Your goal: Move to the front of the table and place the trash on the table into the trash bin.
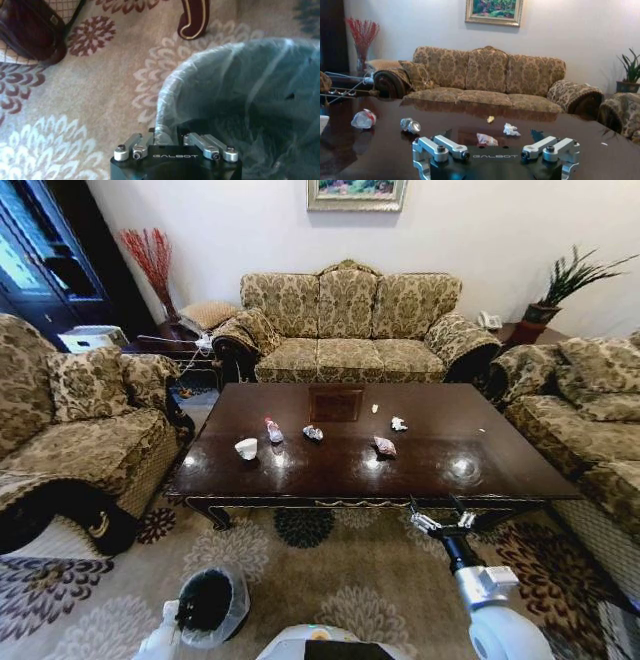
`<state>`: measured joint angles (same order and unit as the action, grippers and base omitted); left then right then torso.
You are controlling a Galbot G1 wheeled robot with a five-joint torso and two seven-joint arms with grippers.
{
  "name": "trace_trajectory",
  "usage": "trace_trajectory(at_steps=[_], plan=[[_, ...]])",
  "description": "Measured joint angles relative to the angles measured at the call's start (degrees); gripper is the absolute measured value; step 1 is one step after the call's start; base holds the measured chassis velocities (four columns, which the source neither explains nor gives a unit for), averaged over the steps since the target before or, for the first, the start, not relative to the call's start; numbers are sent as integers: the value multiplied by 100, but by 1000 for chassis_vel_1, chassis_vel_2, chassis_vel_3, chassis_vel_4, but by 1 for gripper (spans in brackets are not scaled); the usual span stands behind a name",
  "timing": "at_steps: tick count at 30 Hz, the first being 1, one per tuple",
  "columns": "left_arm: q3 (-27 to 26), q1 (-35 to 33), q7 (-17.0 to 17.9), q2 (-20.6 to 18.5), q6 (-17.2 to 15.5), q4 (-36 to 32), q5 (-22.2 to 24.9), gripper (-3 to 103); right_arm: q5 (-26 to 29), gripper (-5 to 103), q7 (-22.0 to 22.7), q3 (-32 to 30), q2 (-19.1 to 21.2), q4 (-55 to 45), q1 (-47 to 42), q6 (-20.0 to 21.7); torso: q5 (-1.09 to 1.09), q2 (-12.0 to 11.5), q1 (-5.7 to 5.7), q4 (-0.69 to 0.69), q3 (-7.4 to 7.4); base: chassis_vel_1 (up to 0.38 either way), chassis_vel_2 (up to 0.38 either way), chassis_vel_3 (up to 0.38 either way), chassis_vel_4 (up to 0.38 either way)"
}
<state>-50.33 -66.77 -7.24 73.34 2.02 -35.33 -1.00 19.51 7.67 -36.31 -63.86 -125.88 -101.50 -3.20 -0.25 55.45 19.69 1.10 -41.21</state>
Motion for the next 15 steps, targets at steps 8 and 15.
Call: trace_trajectory(at_steps=[8,15], plan=[[-83,-640,-87,19,-355,-1134,494,6,2,100,69,106,50,-1,154,100,7,0,0,2,0,0,0,0,0],[-365,-1207,-72,5,-609,-2194,845,0,9,100,77,188,80,-40,216,135,18,1,0,6,0,0,0,0,0]])
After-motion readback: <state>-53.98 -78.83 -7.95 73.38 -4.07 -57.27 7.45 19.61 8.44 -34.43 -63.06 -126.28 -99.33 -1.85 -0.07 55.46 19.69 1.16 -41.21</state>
